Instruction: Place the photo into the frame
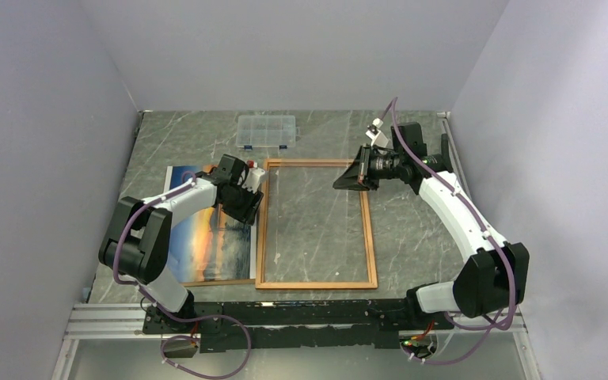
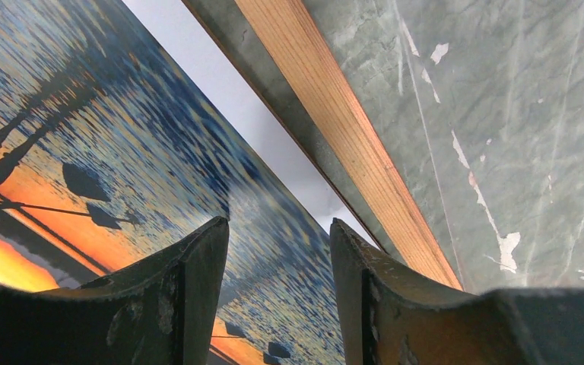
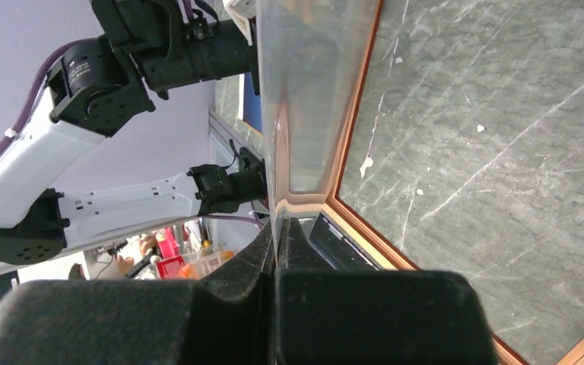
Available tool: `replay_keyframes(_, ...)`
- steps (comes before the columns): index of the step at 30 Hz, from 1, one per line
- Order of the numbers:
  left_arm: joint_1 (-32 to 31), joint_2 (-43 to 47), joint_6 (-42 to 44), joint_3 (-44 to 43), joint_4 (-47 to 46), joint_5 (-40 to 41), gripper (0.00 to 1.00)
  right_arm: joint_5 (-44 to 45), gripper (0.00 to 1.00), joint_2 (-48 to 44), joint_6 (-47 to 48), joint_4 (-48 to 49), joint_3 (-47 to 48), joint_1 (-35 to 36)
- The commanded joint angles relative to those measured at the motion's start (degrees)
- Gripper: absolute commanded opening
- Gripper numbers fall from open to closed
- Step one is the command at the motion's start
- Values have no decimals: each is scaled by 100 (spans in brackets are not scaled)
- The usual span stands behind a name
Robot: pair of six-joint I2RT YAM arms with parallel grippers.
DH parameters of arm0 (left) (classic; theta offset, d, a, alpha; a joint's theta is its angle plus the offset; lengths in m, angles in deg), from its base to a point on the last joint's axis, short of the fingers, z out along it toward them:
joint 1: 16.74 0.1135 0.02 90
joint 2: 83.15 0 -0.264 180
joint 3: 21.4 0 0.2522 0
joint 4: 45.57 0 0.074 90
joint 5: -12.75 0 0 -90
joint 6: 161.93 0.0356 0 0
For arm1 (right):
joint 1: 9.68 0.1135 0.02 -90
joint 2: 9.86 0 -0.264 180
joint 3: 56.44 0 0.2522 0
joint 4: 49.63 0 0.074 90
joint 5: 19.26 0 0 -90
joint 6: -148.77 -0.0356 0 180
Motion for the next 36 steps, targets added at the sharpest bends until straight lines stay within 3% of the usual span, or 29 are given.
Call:
replay_keyframes(1,2,30,-10,-47,-82,-92,57,-221,0,-256,102,1,10,32)
replay_keyframes(18,8,-11,-53,-63,-92,-117,56,-248,0,-372,185,-411,142,23)
replay_keyframes(36,7,-4,-50,5,-163,-124,54,-266,0,-558,-243,-38,-15,28)
